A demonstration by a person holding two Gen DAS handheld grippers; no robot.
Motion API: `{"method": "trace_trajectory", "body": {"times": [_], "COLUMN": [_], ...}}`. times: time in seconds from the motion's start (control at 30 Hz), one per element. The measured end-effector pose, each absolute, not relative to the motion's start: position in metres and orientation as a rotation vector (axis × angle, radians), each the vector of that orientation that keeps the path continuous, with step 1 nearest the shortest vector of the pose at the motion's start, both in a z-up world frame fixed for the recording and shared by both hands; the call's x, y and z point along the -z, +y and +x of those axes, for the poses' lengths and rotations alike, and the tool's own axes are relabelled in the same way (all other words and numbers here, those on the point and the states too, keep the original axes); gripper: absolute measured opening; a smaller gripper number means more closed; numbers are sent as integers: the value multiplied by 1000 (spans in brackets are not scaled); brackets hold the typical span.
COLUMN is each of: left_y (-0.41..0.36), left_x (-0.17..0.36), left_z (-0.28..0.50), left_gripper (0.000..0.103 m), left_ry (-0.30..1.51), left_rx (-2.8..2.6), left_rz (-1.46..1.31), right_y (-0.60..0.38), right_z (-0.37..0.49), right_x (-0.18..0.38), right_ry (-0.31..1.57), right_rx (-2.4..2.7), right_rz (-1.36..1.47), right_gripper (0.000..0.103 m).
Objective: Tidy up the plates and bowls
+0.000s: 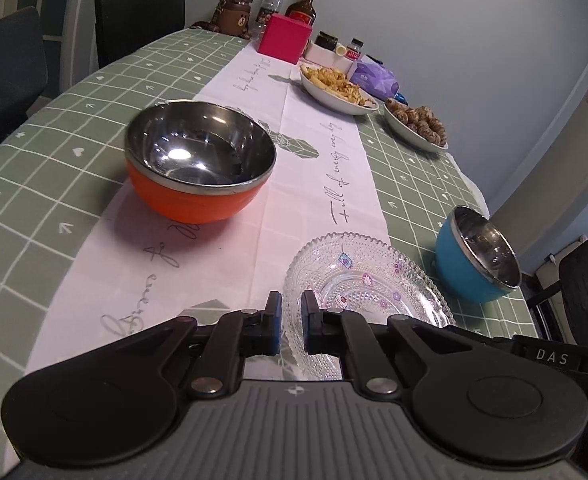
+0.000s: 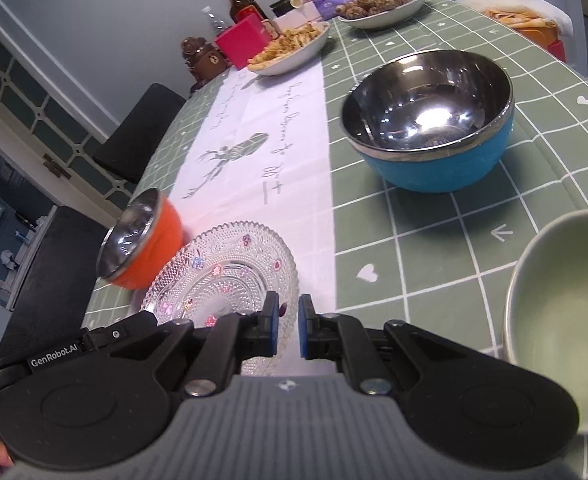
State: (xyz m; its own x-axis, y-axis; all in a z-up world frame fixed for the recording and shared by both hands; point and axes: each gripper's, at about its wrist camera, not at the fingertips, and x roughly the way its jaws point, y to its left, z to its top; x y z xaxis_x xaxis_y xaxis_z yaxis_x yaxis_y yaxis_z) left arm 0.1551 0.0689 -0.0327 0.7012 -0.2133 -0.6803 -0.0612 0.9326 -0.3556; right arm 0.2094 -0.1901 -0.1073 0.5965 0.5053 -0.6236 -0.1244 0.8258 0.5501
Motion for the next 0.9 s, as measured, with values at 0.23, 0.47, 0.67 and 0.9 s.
{"method": "trace_trajectory", "body": {"times": [0.23,0.47,0.67,0.9], "left_y": [93,124,139,138], "left_x": [17,18,28,38], "left_z": [117,81,69,63], "left_gripper": [9,9,9,10], "left_ry": [784,802,858,911], "left_rx": [90,63,-4,-37], "left_rz": [-387,-436,-443,-381], "right_y": [-176,-152,-129,-122], "right_z": [177,150,134,129], "right_x": [93,96,106,119], "right_ry": [850,897,959,1034], "right_rx": [-451,-540,-586,-596], "right_rz": [480,453,383,364], "right_gripper": [7,7,8,9]}}
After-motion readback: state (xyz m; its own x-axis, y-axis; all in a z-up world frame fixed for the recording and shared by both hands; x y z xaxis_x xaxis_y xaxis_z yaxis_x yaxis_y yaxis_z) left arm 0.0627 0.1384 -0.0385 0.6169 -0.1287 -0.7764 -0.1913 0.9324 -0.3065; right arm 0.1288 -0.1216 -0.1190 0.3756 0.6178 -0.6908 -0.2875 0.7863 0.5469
